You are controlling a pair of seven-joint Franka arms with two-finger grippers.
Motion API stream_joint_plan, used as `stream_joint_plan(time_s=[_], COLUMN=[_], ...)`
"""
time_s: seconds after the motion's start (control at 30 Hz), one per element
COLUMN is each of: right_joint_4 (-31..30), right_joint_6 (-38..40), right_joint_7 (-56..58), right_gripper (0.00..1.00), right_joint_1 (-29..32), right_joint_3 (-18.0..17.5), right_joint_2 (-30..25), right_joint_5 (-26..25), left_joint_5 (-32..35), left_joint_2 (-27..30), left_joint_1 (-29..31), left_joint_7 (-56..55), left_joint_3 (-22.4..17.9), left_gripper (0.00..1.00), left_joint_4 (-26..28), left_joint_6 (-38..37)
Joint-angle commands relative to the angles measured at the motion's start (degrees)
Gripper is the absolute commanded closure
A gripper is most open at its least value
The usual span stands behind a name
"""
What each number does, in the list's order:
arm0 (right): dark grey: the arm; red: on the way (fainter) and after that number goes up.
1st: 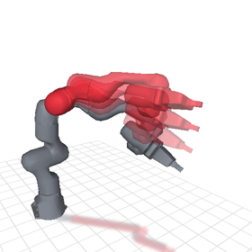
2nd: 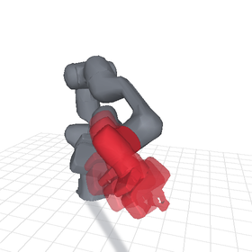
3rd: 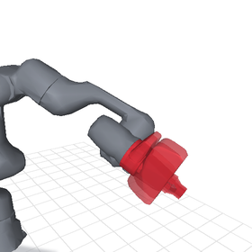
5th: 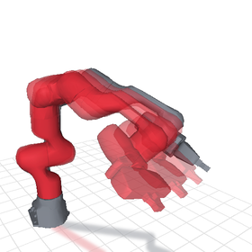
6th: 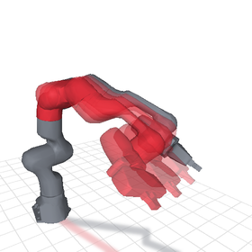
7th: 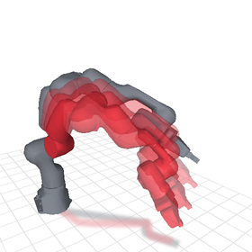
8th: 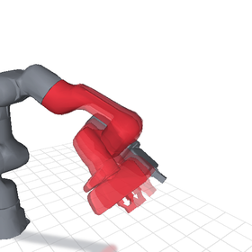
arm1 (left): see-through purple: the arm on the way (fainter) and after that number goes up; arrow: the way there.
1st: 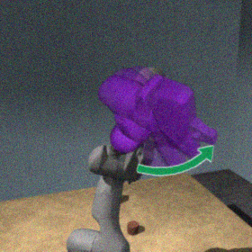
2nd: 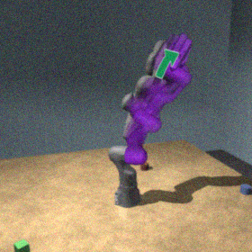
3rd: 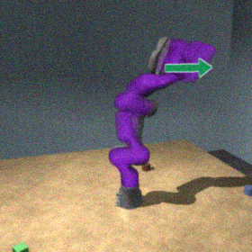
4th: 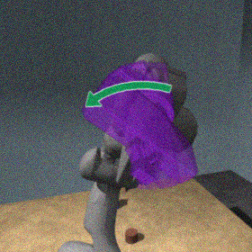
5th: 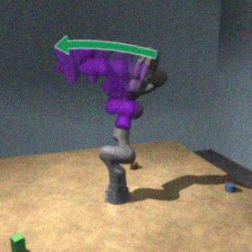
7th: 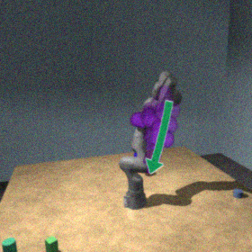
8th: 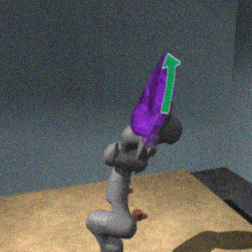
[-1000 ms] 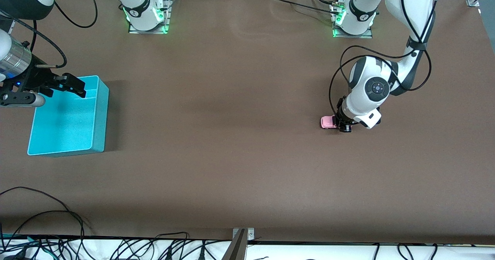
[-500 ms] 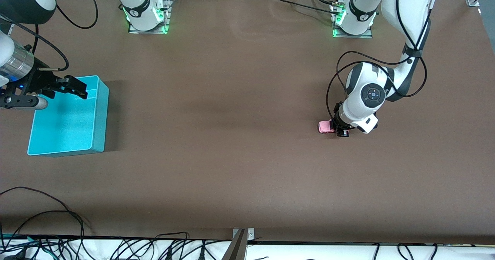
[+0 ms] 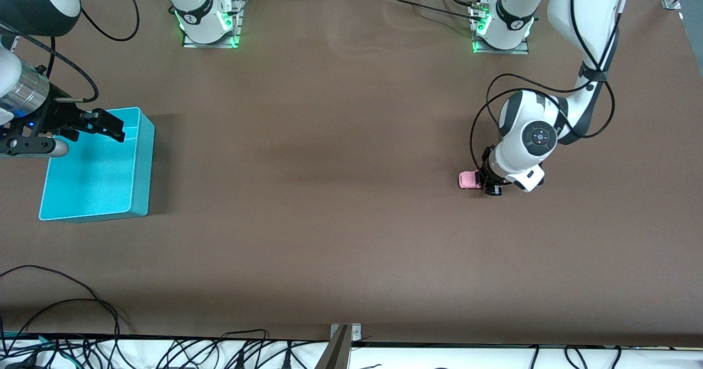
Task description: Wind and store pink jeep toy
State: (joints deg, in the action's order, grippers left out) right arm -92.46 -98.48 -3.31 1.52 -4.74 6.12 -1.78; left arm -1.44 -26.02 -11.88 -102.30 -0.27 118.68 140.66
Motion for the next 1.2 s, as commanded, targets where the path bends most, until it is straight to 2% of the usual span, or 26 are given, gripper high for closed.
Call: stream_joint_plan(time_s=[0.0,0.2,0.53,0.7,0.9,1.0,1.1,1.13,1.17], right_joint_4=[-0.3,-0.3,-0.3,-0.3,-0.3,-0.3,-0.3,-0.3,-0.3], right_joint_6=[-0.7,-0.7,-0.7,-0.7,-0.7,-0.7,-0.7,-0.7,-0.6], right_joint_7=[0.6,0.6,0.6,0.6,0.6,0.6,0.6,0.5,0.5], right_gripper=[0.0,0.0,0.0,0.0,0.0,0.0,0.0,0.0,0.0], right_joint_1=[0.2,0.1,0.1,0.1,0.1,0.1,0.1,0.1,0.1], right_joint_3=[-0.2,-0.2,-0.3,-0.2,-0.3,-0.3,-0.3,-0.3,-0.3], right_joint_2=[-0.4,-0.4,-0.4,-0.4,-0.4,-0.4,-0.4,-0.5,-0.5], right_joint_5=[-0.9,-0.9,-0.9,-0.9,-0.8,-0.8,-0.8,-0.8,-0.8], left_joint_5=[1.4,4.4,5.5,9.9,10.6,10.6,10.6,10.6,10.6], left_joint_2=[-1.7,-1.7,-2.0,-2.5,-3.2,-3.2,-3.2,-3.2,-3.2], left_joint_1=[2.5,6.0,13.2,17.2,19.0,19.2,19.2,19.3,19.3], left_joint_7=[2.9,3.3,8.9,9.0,10.1,10.5,10.6,10.6,10.7], left_joint_3=[-0.2,-0.2,-0.2,-0.1,-0.1,-0.1,-0.1,-0.1,-0.2], left_gripper=[0.94,0.94,0.94,0.94,0.92,0.88,0.76,0.6,0.32], left_joint_4=[0.4,0.4,0.2,0.1,0.0,-0.1,-0.3,-0.4,-0.5], left_joint_6=[1.3,1.3,1.5,2.7,3.8,3.8,3.8,3.8,3.7])
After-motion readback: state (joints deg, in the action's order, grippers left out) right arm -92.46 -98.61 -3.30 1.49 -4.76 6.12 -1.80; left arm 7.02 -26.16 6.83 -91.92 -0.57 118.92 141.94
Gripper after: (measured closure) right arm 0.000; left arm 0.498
